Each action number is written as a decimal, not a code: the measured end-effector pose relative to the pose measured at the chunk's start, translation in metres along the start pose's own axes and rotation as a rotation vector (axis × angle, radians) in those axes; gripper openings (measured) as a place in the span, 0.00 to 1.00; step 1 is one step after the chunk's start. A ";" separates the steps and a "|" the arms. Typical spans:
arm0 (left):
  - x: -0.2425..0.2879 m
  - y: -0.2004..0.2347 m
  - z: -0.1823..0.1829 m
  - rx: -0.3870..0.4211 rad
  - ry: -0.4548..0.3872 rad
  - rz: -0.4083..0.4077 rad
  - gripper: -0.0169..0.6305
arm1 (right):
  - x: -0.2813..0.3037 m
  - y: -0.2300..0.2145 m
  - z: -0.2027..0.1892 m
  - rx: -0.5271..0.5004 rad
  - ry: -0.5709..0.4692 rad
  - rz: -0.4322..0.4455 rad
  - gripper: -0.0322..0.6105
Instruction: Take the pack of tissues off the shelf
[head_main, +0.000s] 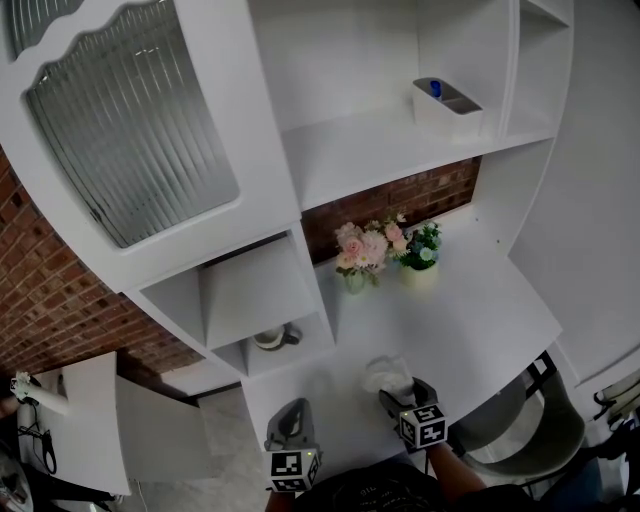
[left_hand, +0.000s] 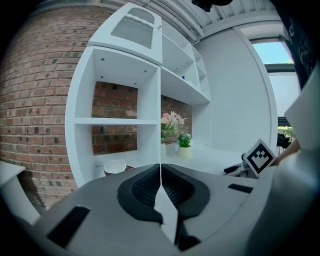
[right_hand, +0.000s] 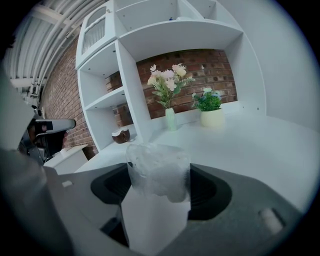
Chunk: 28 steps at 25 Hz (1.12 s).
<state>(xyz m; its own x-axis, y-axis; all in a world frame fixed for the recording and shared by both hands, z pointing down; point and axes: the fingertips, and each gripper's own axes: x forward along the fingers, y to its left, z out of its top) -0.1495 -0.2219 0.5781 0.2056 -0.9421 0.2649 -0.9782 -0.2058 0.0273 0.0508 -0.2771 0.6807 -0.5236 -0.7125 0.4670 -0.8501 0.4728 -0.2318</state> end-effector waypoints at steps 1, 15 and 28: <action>0.000 0.000 -0.001 -0.001 0.003 0.000 0.05 | -0.001 0.000 -0.003 -0.005 0.006 0.001 0.55; 0.000 -0.007 -0.010 -0.010 0.015 -0.028 0.05 | 0.001 0.003 -0.038 -0.066 0.164 -0.025 0.64; -0.002 -0.013 -0.013 -0.003 0.018 -0.096 0.05 | -0.013 0.018 -0.038 -0.016 0.205 -0.036 0.86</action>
<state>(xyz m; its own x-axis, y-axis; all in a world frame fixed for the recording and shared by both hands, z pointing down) -0.1374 -0.2134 0.5898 0.2981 -0.9132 0.2779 -0.9540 -0.2944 0.0561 0.0442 -0.2397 0.7024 -0.4689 -0.6094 0.6393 -0.8664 0.4582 -0.1986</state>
